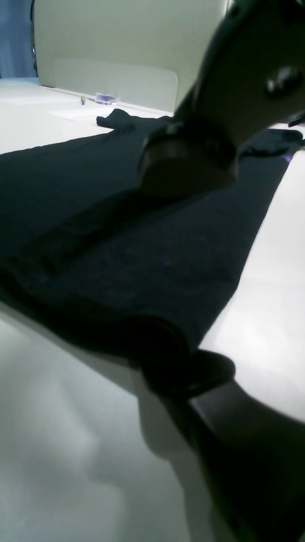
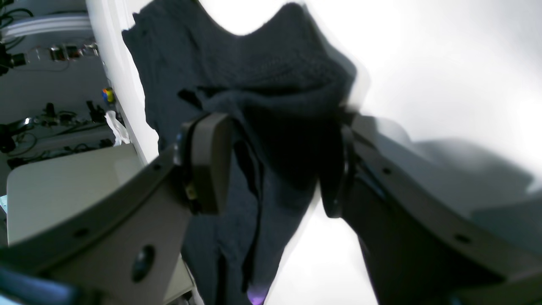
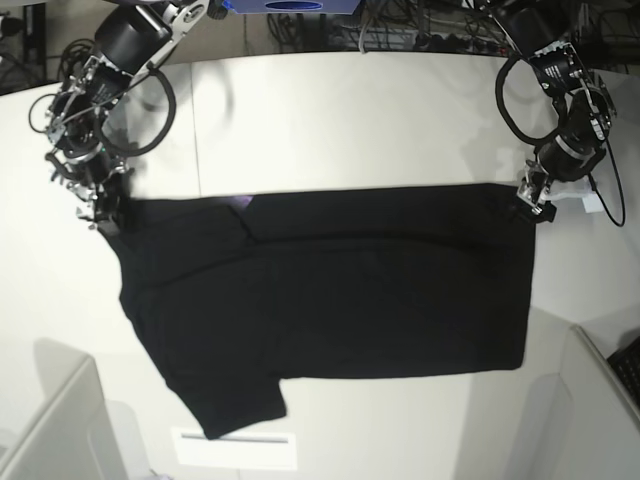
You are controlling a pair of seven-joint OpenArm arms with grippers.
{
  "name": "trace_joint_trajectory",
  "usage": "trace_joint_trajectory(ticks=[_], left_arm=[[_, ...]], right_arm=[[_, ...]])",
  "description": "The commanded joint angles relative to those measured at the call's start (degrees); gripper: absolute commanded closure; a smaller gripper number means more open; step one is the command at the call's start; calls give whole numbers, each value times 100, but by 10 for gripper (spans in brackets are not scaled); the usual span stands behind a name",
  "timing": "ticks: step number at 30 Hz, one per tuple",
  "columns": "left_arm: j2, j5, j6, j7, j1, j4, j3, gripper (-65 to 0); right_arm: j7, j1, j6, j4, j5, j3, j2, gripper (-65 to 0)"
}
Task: Fold the T-shirt properly
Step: 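Drag the shirt by its shoulder edge toward the robot with both grippers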
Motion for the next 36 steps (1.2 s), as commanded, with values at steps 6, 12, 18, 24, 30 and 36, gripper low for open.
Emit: trace_joint_trajectory(ticks=[6, 12, 18, 24, 30, 36], left_arm=[[-87, 33, 4, 49, -7, 45, 26, -72], [-166, 33, 4, 84, 63, 142, 34, 0], [-368, 15, 4, 93, 564, 942, 34, 0], [-509, -11, 4, 93, 1232, 1460, 17, 0], [-509, -11, -31, 93, 1927, 1671, -10, 0], [-509, -3, -31, 84, 2270, 1707, -18, 0]], right_arm=[[31, -16, -98, -83, -340, -3, 132, 0], [-153, -121, -98, 31, -305, 33, 176, 0], [-408, -482, -98, 893, -314, 15, 158, 0], [-751, -851, -98, 1341, -296, 50, 149, 0], [-1050, -1413, -89, 1825, -287, 59, 123, 0], [-1067, -1985, -72, 2255, -279, 59, 0, 0]])
